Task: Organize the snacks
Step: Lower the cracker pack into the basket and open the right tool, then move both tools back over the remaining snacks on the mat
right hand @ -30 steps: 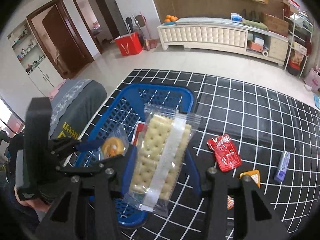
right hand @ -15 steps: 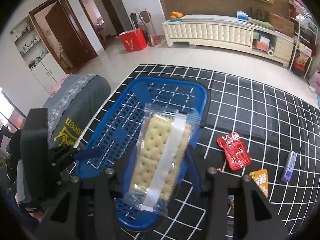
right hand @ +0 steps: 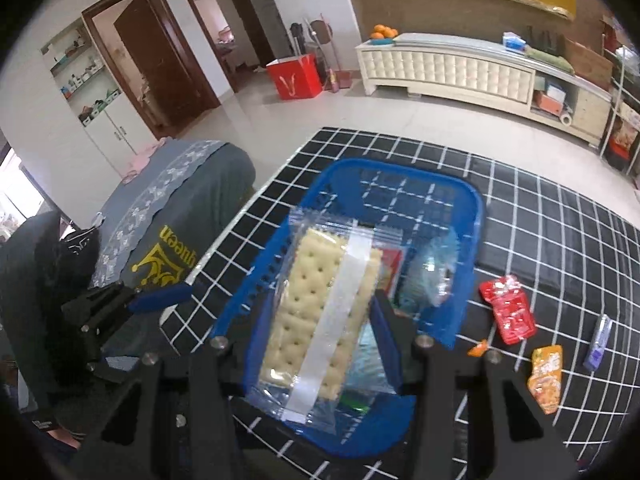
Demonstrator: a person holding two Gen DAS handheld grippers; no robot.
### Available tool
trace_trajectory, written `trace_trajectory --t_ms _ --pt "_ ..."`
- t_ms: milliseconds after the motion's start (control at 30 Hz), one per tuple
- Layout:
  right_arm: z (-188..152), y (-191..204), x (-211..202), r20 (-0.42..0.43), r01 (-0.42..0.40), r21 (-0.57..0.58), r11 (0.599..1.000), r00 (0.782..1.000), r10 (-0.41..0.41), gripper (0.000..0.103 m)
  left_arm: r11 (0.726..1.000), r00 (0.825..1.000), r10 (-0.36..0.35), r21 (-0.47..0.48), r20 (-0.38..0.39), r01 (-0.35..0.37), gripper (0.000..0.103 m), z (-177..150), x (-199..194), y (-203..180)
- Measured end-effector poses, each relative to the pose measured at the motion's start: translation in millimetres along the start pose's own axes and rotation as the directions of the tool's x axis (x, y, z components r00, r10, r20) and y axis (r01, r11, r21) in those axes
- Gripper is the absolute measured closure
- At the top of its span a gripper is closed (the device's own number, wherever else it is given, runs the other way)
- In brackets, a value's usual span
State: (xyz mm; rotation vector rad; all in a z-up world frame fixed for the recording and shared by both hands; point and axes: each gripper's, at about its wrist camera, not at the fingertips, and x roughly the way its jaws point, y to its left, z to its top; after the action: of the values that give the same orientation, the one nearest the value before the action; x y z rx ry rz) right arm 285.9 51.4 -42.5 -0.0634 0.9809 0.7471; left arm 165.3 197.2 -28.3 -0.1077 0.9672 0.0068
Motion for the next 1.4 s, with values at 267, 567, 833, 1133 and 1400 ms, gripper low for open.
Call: trace_trajectory --t_ms 267,567,833,1133,1400 --pt "-1.0 5.6 42.3 -0.106 0.005 0.027 1.000 0.994 -0.002 0.050 0.998 1.000 -0.004 -0.056 0.002 0.004 0.027 -8.7 2.1 28.1" --pt "-6.7 11.4 66.5 -0.175 0.031 0.023 0.999 0.984 -0.026 0.049 0.994 0.999 -0.031 -0.102 -0.013 0.030 0.027 -11.5 13.0 43.4" --pt "-11.8 14.4 75.0 -0.189 0.045 0.000 0.999 0.981 -0.044 0.048 0.986 0.998 -0.047 -0.159 -0.032 0.041 0.027 -18.5 19.4 54.4" --pt "-10.6 6.0 42.2 -0.100 0.016 0.001 1.000 0.995 -0.015 0.020 0.982 1.000 -0.028 -0.189 -0.006 0.026 0.027 -16.7 7.9 56.7" --pt "-16.4 -24.7 -3.6 -0.035 0.090 0.029 0.996 0.995 -0.089 0.020 0.990 0.999 -0.031 -0.138 0.038 0.035 0.027 -4.0 -4.5 19.3"
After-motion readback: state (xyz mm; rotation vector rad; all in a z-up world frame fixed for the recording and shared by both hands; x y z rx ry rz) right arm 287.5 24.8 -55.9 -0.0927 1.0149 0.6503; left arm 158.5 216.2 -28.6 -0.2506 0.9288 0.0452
